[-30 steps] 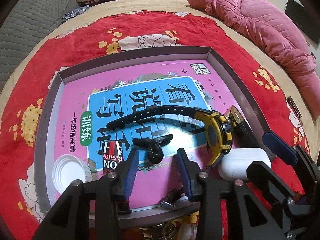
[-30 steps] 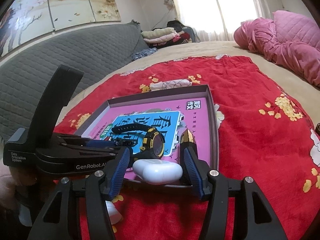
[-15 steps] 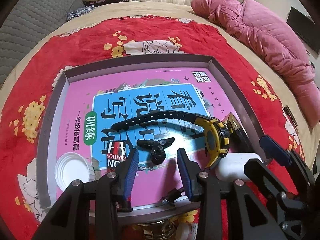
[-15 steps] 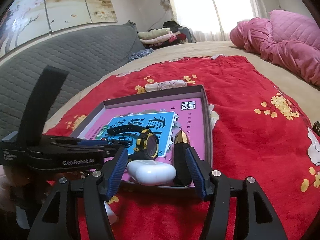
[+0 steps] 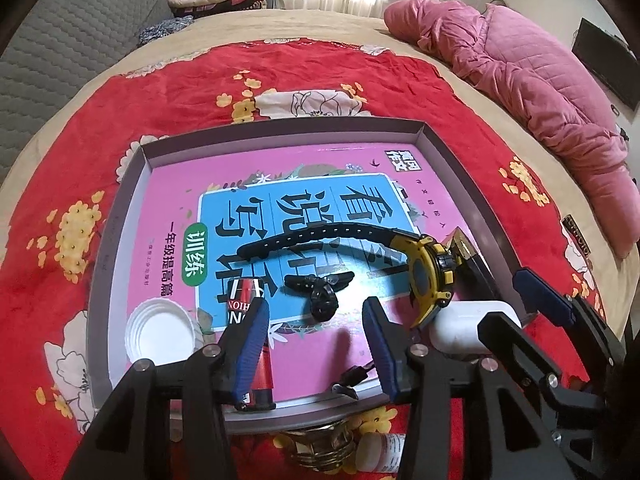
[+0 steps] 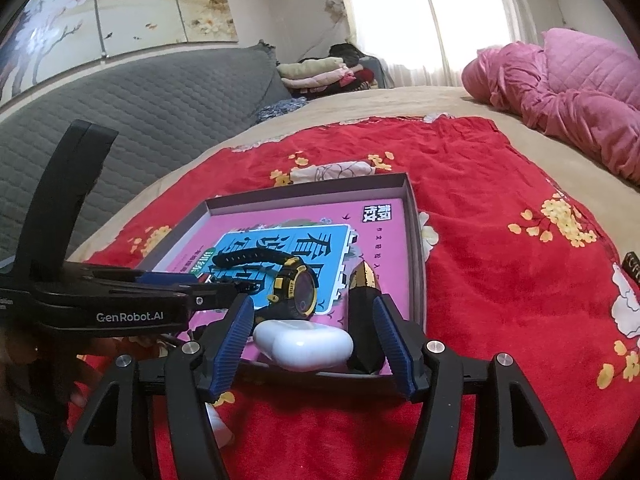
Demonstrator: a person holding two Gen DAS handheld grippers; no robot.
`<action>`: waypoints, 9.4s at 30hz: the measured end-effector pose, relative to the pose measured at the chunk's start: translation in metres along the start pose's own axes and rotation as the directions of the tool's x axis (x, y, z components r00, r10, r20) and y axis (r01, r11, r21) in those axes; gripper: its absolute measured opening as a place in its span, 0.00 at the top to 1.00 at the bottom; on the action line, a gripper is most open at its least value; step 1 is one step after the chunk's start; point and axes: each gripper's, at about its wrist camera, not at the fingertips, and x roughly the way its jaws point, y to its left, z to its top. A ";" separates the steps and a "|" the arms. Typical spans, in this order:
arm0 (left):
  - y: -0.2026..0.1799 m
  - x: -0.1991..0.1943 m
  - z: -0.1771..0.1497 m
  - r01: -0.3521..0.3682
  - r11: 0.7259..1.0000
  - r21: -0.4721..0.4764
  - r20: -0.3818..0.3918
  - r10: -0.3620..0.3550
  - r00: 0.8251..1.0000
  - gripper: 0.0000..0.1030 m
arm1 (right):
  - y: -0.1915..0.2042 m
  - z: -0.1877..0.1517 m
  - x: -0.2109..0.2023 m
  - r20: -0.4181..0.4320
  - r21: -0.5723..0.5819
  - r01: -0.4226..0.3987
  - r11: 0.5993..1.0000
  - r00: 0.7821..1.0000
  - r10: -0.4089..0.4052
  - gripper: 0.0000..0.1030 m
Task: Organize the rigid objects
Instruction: 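Open the left tool to drop the black clip while the right tool releases the earbud case, then withdraw both open tools from the box toward the brass knob and pill bottle, then grasp the brass knob with the left tool while the right tool grasps the white pill bottle, then lift the brass knob over the box with the left tool while the right tool lifts the pill bottle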
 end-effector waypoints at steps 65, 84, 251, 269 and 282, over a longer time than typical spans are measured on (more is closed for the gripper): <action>0.025 -0.063 -0.037 0.052 0.997 -0.063 0.054 -0.048 0.997 0.41 | 0.033 -0.009 -0.063 0.045 -0.076 0.060 0.995 0.997 -0.057 0.28; 0.043 -0.073 -0.056 0.057 0.995 -0.080 0.049 -0.053 0.997 0.41 | 0.043 -0.013 -0.072 0.014 -0.094 0.035 0.995 0.999 -0.034 0.28; 0.013 -0.029 -0.083 0.075 0.996 -0.037 -0.015 -0.076 0.997 0.65 | 0.034 -0.037 0.016 -0.207 -0.077 -0.109 0.991 0.974 0.092 0.73; 0.018 -0.053 -0.074 0.086 0.995 -0.050 0.071 -0.082 0.994 0.65 | 0.053 -0.018 -0.018 -0.088 -0.134 -0.203 0.970 0.977 0.193 0.73; 0.015 -0.059 -0.067 0.082 0.996 -0.034 0.116 -0.078 0.990 0.65 | 0.049 -0.015 -0.024 -0.065 -0.122 -0.206 0.971 0.978 0.199 0.73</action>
